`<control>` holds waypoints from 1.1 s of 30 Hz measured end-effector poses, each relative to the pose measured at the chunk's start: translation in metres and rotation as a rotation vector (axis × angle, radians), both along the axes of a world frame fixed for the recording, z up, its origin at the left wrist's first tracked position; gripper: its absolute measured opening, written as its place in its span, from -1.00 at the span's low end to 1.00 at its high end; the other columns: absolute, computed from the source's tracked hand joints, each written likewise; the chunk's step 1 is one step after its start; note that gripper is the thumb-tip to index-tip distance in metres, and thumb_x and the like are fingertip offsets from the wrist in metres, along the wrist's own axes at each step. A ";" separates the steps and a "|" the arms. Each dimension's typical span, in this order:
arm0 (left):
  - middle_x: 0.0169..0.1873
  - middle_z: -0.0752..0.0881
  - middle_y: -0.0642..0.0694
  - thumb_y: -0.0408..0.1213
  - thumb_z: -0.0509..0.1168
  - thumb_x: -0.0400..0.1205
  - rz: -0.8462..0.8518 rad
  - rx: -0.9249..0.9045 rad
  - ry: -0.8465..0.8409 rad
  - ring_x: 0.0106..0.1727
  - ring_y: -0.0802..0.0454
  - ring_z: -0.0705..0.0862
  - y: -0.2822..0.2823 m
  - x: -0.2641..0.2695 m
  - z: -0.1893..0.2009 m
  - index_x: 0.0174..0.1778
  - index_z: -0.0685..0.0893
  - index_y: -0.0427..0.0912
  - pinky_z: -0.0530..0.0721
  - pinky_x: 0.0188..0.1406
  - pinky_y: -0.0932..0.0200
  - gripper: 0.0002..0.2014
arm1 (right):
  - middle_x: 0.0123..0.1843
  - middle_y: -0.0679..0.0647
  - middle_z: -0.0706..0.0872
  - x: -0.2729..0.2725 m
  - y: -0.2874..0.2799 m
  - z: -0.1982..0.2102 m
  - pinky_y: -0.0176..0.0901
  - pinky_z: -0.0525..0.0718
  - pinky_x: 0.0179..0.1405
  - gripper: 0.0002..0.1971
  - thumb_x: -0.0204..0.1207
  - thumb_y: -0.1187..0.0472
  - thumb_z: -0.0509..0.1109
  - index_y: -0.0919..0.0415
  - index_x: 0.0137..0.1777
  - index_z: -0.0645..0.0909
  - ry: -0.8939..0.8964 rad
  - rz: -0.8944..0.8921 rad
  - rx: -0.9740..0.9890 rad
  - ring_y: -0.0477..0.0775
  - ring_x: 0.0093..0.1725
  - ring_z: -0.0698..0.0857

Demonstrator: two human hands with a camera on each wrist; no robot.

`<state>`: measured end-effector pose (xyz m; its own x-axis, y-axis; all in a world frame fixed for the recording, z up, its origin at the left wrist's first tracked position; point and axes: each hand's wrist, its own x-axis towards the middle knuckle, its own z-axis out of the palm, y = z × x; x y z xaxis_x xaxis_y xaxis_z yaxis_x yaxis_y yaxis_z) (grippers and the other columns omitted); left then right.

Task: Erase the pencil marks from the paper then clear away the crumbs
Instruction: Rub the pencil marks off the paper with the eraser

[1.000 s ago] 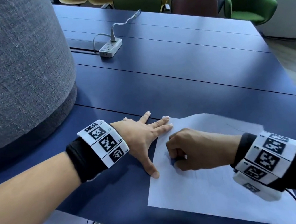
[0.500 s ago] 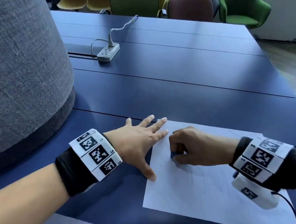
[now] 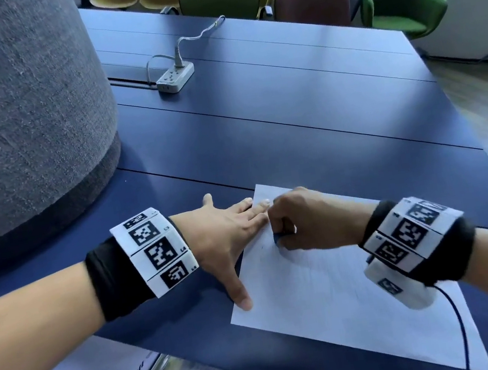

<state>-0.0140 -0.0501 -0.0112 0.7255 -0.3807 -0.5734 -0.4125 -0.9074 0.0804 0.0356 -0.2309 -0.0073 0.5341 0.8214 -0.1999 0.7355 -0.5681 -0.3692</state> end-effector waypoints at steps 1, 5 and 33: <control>0.69 -0.36 0.16 0.44 0.51 0.21 0.000 -0.004 0.001 0.69 0.15 -0.33 0.000 0.000 0.000 0.69 -0.39 0.00 -0.10 0.47 -0.69 0.44 | -0.29 0.04 0.68 0.002 0.000 -0.001 0.04 0.64 -0.19 -0.88 0.34 0.30 0.43 0.11 -0.33 0.55 -0.012 -0.018 0.019 0.09 -0.28 0.59; 0.67 -0.39 0.20 0.41 0.53 0.20 0.010 0.014 0.031 0.69 0.11 -0.35 -0.002 -0.001 0.000 0.69 -0.38 0.04 -0.13 0.46 -0.70 0.43 | -0.28 0.01 0.70 -0.017 -0.006 -0.002 -0.06 0.64 -0.21 -0.93 0.34 0.32 0.42 0.17 -0.30 0.60 0.079 0.049 -0.056 0.05 -0.26 0.61; 0.68 -0.40 0.13 0.50 0.45 0.20 -0.019 0.004 -0.021 0.67 0.16 -0.38 0.001 -0.002 -0.005 0.69 -0.41 -0.05 -0.28 0.56 -0.52 0.46 | -0.39 -0.03 0.61 0.037 0.001 0.000 -0.18 0.55 -0.32 -0.91 0.37 0.24 0.44 0.28 -0.27 0.64 -0.067 -0.129 0.007 0.00 -0.38 0.53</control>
